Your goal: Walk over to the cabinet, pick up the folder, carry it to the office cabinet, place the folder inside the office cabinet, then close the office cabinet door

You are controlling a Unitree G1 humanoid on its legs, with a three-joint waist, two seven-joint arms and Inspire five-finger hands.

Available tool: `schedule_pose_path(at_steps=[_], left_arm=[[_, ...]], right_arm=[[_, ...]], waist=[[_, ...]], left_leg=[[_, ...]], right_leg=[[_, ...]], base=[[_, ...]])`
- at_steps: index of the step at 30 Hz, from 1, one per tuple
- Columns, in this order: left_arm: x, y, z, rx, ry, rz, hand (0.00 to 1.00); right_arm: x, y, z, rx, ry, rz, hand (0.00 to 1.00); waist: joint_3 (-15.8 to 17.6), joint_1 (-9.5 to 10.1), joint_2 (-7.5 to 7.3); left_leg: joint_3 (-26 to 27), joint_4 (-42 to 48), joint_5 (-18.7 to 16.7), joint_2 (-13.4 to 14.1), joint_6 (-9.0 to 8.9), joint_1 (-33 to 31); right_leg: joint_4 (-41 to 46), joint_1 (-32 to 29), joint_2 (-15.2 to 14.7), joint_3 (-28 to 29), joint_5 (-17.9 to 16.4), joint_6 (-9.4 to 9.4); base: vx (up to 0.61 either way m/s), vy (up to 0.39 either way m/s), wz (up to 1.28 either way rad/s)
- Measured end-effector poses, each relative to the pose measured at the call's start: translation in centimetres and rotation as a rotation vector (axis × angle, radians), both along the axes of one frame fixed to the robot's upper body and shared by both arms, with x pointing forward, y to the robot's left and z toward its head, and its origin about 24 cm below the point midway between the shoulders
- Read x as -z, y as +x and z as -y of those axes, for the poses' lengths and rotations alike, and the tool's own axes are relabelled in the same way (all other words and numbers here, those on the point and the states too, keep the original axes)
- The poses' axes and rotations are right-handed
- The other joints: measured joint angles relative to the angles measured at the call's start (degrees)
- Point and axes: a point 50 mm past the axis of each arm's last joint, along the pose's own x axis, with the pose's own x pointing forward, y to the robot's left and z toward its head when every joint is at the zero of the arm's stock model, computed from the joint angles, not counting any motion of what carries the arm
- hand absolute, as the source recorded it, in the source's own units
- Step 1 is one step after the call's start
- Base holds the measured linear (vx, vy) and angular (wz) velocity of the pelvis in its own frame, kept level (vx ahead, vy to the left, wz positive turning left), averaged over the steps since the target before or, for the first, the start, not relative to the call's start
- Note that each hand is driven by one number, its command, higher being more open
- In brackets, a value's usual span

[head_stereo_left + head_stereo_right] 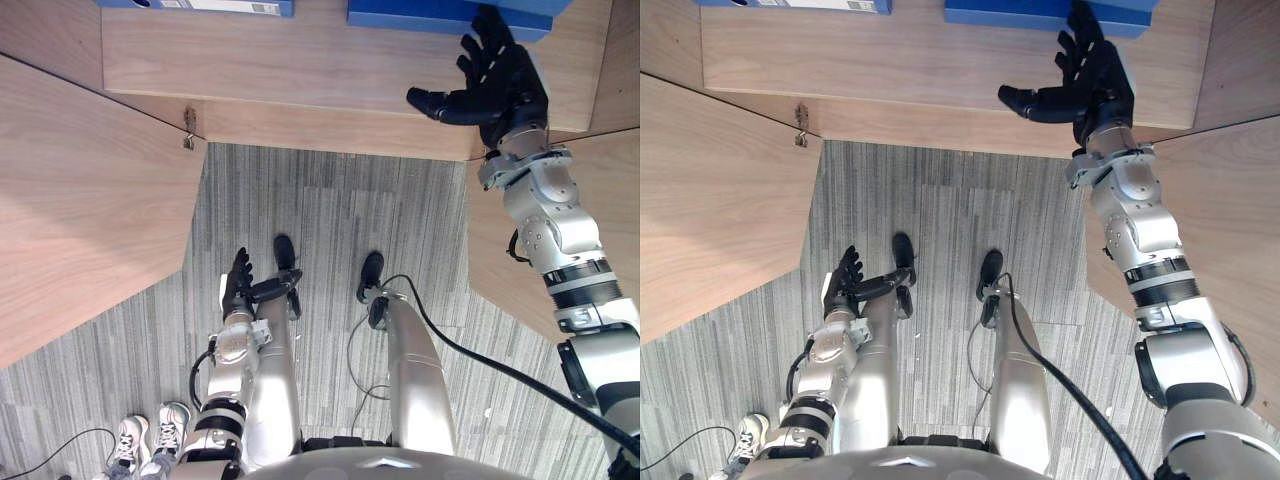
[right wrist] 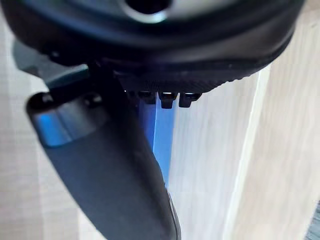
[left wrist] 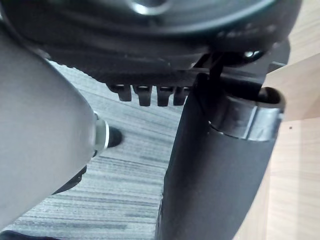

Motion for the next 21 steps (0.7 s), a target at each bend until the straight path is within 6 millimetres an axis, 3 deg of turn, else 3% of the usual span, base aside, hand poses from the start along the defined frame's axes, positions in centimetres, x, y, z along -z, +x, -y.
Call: schedule_pose_path(at_steps=[6,13,17,19,21], left_arm=[[0.5,-0.9,-0.8,0.015,0.023,-0.022,1.00],[0.6,-1.0,-1.1,0.053,0.036,-0.028,1.00],[0.7,-1.2,-1.0,0.066,0.033,-0.030,1.00],[0.7,-1.2,-1.0,0.065,0.033,-0.031,1.00],[0.8,-1.3,-1.1,0.056,0.034,-0.036,1.00]], right_arm=[[1.6,-0.6,0.3,-0.052,-0.300,-0.068,1.00],[2.4,-1.5,0.4,-0.130,-0.514,-0.105,1.00],[3.5,-2.1,0.5,-0.164,-0.531,-0.132,1.00],[4.5,-2.9,-0.1,-0.185,-0.474,-0.128,1.00],[5.6,-3.8,-1.9,-0.180,-0.312,-0.074,1.00]], waist=[[-0.1,0.31,-0.59],[-0.3,0.68,-1.09],[-0.7,1.34,-1.69],[-0.7,1.48,-1.75],[-0.7,1.25,-1.75]], left_leg=[[0.3,-0.6,-0.2,0.0,-0.04,1.4],[0.6,-0.9,-0.4,0.0,0.03,1.6],[1.0,-1.3,-0.4,0.0,0.02,2.2],[1.0,-1.5,-0.4,0.0,0.02,2.3],[1.2,-1.5,-0.5,-0.1,0.11,2.3]], right_leg=[[-0.8,1.4,0.0,-0.1,0.0,0.06],[-1.1,1.6,-0.1,-0.3,0.0,0.07],[-1.3,2.0,-0.2,-0.3,-0.1,0.06],[-1.5,2.0,-0.2,-0.4,-0.1,0.06],[-1.6,2.0,-0.3,-0.2,-0.1,0.06]], base=[[0.00,0.000,0.00],[0.02,0.004,0.00],[0.00,0.000,0.00],[0.00,0.000,0.00],[0.00,0.000,0.00]])
